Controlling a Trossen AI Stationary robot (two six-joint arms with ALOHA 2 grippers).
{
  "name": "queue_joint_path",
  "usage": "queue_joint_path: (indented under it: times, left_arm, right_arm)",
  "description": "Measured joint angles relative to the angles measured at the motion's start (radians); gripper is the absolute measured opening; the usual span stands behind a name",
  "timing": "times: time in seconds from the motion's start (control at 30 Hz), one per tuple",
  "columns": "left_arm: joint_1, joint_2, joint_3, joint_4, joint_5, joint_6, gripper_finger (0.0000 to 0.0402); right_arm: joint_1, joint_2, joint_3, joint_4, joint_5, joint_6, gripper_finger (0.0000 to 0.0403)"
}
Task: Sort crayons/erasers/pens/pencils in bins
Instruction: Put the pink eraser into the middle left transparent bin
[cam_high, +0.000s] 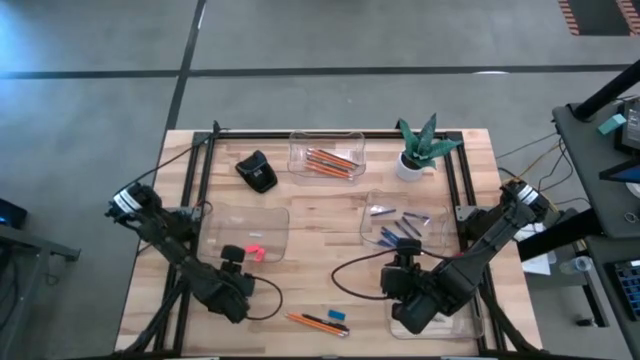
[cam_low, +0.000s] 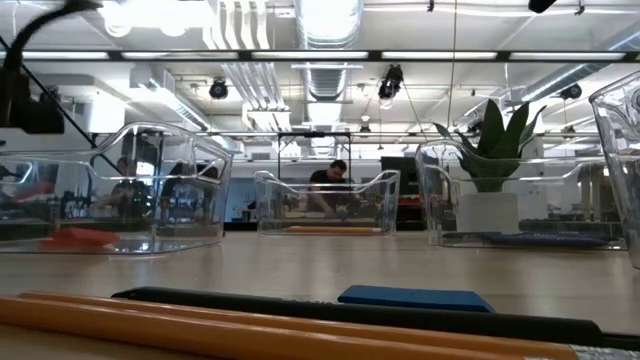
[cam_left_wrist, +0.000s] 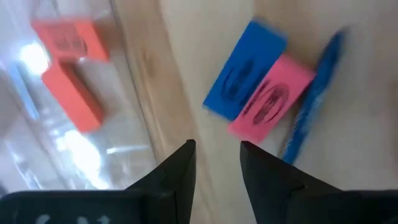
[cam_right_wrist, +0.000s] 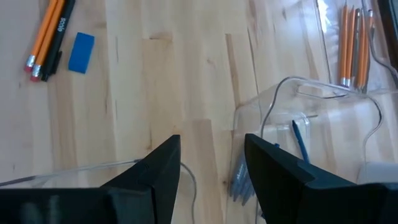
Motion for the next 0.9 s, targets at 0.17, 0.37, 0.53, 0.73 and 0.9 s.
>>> queue_joint_path:
  times: [0.17, 0.37, 0.53, 0.73, 0.9]
  left_arm:
    - [0.000, -0.001, 0.050, -0.005, -0.062, 0.025, 0.0109]
    - [0.000, -0.002, 0.089, -0.107, -0.097, -0.012, 0.0109]
    - [0.000, -0.003, 0.138, -0.283, -0.044, -0.370, 0.0109]
    - [-0.002, -0.004, 0.164, -0.207, 0.083, -0.938, 0.0109]
    - [-0.010, 0.008, 0.137, -0.161, 0.074, -1.133, 0.0109]
  right_arm:
    - [-0.013, 0.000, 0.000, 0.004, 0.000, -0.025, 0.0171]
    - [-0.017, 0.000, 0.000, 0.008, -0.001, -0.025, 0.0171]
    - [-0.017, 0.000, 0.000, 0.011, -0.001, -0.025, 0.0171]
    - [-0.017, 0.000, 0.000, 0.015, -0.001, -0.044, 0.0171]
    - [-0.017, 0.000, 0.000, 0.019, -0.001, -0.076, 0.0171]
